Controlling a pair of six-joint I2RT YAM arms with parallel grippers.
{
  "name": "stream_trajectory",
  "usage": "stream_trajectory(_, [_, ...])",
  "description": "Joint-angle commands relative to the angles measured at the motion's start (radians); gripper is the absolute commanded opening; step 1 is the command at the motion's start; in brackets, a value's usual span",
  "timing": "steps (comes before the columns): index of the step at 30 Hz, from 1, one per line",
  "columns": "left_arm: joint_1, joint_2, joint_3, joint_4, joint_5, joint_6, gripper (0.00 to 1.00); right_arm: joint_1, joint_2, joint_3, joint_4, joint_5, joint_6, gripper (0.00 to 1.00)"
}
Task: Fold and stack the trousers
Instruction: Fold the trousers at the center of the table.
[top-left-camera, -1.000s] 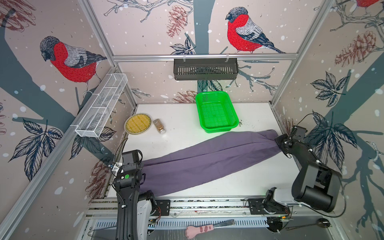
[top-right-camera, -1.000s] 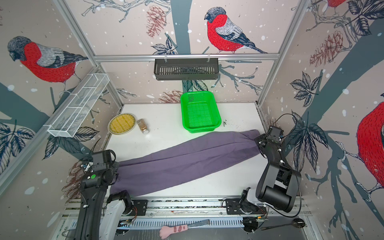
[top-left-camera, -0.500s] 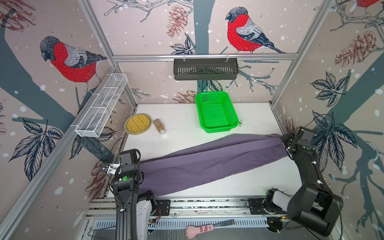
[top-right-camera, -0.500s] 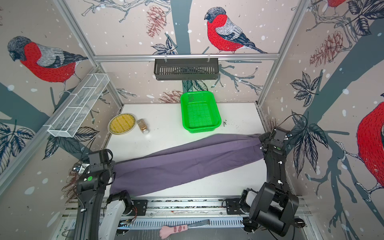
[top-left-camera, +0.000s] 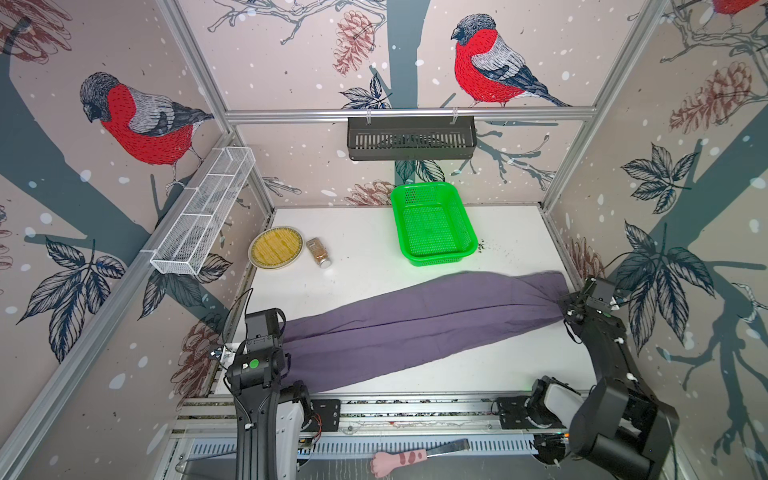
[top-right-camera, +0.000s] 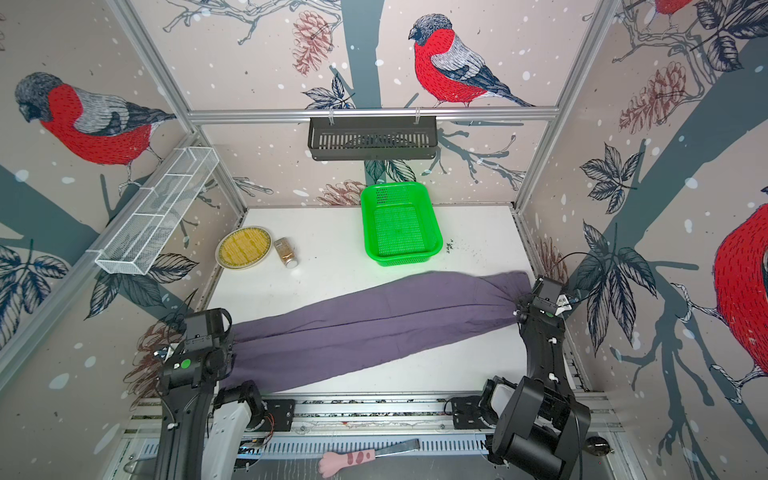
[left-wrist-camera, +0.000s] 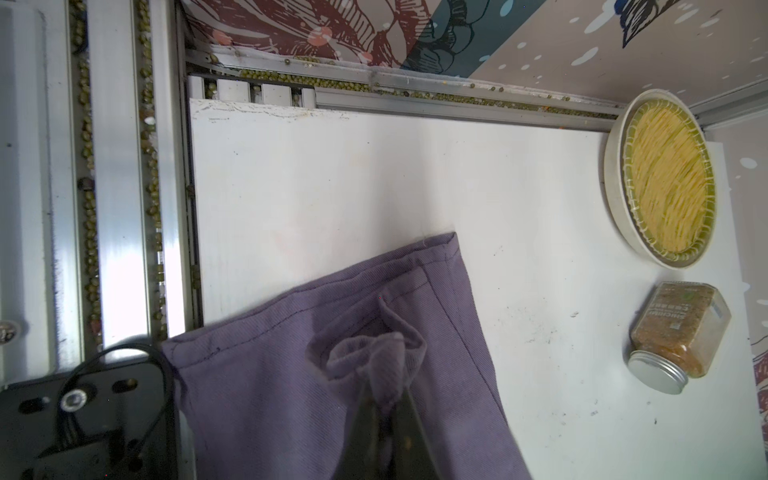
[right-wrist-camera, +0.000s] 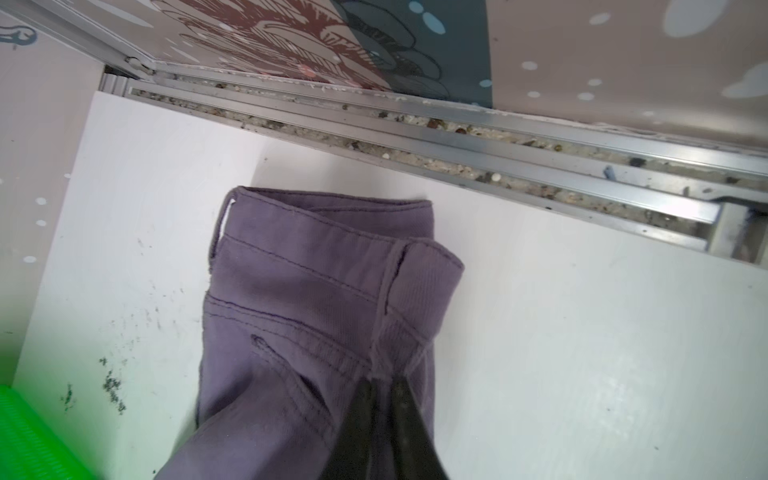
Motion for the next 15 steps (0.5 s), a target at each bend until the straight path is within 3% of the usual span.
stream_trajectory(1, [0.002,-0.021,0.029,-0.041,-0.049,-0.017,0.11,-0.001,-0.003,-0.005,-0.008,0.049,0.012,0.29])
stream_trajectory(7, [0.002,-0.035,0.090,-0.080,-0.086,-0.022,0.28,0.011,-0.012,0.052,-0.052,0.047,0.014,0.55])
stream_trajectory(12, [0.002,-0.033,0.178,-0.059,-0.137,0.055,0.36,0.074,0.004,0.125,-0.014,-0.067,-0.027,0.60])
stream_trajectory(15, [0.002,-0.012,0.172,0.029,-0.044,0.147,0.39,0.174,0.051,0.160,0.016,-0.079,-0.064,0.63])
